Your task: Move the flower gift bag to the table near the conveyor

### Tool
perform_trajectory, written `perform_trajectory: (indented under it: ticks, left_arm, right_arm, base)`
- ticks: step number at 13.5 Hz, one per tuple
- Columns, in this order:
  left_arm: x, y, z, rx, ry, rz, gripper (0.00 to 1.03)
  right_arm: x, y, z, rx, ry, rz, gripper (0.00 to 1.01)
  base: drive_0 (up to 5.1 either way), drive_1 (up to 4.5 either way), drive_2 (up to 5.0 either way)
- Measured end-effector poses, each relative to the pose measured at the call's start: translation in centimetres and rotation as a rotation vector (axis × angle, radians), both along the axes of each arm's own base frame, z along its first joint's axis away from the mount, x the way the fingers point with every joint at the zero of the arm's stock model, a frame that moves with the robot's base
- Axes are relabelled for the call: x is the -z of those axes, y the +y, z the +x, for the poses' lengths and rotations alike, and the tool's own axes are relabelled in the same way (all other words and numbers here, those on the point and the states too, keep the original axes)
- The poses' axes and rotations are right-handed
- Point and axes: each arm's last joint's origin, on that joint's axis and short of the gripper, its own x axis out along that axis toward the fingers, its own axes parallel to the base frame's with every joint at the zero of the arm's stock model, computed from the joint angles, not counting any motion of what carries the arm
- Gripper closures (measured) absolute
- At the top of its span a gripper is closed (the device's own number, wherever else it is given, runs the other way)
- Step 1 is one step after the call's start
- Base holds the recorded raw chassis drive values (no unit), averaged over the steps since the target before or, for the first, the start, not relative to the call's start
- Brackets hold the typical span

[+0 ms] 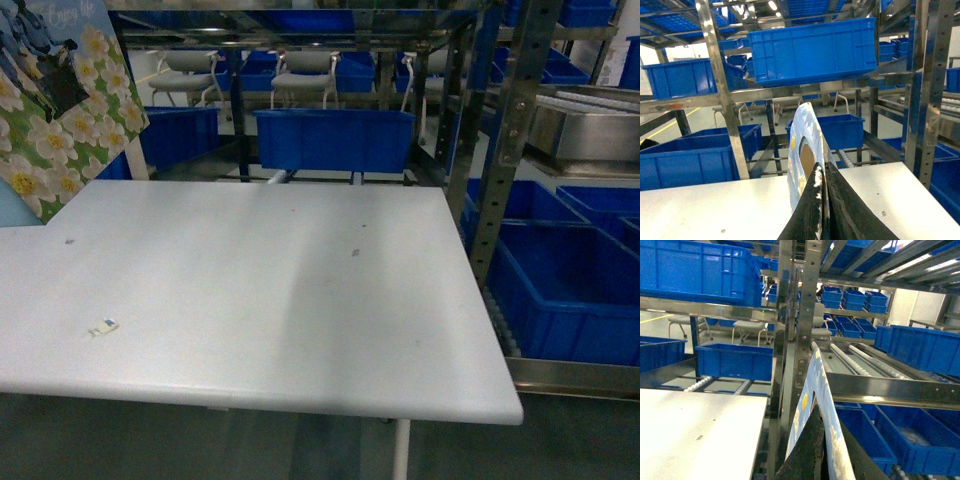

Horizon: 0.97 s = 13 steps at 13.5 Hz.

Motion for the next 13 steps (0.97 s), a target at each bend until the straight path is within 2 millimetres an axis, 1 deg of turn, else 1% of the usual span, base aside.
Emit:
perform_trajectory:
  ticks: [6,13]
  left_arm:
    - [0.01,0.00,0.00,0.000,0.001,0.000,1.01]
    - [0.00,0.01,0.01,-0.001,0.000,0.000,1.01]
  right_arm:
    - [0.00,0.00,0.00,0.000,0.000,0.000,0.99]
    - [0.00,0.00,0.00,0.000,0.000,0.000,0.99]
  base:
    - [-5.0,2.40,2.4]
    - [-4.7,3.72,1.1]
